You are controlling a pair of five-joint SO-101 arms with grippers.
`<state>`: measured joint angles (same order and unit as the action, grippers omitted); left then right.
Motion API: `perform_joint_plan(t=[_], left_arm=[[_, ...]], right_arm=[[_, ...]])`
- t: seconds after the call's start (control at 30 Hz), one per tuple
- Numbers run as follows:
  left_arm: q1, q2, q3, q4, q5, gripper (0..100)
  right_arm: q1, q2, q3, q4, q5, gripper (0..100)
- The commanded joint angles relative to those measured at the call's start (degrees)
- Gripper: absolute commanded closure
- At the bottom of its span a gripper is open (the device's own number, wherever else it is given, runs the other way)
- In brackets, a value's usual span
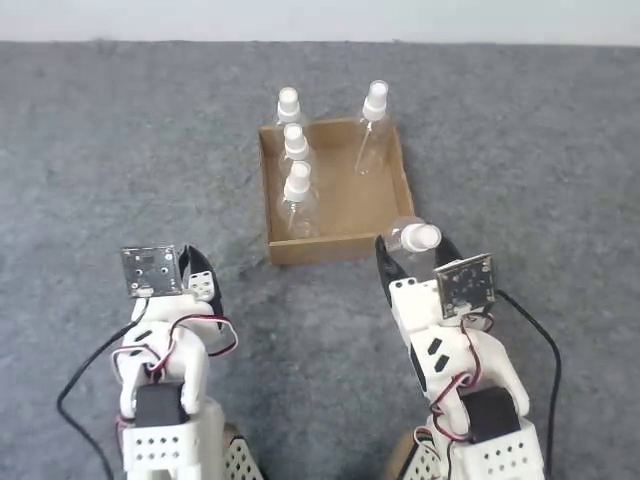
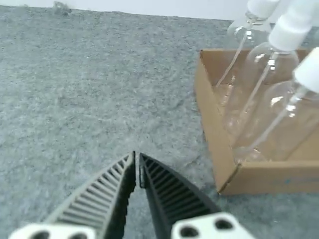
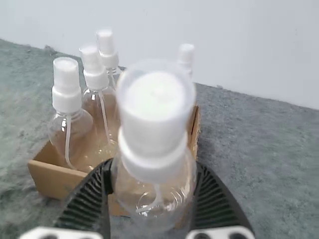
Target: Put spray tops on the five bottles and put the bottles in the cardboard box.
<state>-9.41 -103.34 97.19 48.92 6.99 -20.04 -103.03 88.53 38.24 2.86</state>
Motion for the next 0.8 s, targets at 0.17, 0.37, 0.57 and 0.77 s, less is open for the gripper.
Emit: perform_joint_plan(t=[0.17,0.37,0.57,0.77], left_arm=[[1.6,-0.7,-0.7,0.2,-0.6,99],[1.5,-0.7,-0.7,-0.1,-0.6,99],[1.3,-0.8,-0.7,-0.1,-0.7,99],[1.3,-0.8,-0.7,0.0,-0.7,99]], right_arm=[[0.2,-0.7,-13.5,6.3,3.1,98.9],[0.2,-0.6,-19.8,8.6,3.3,98.9],[-2.9,7.1,-25.6,8.5,3.3,98.9],[-4.4,20.4,-31.9,2.2,3.0,98.9]])
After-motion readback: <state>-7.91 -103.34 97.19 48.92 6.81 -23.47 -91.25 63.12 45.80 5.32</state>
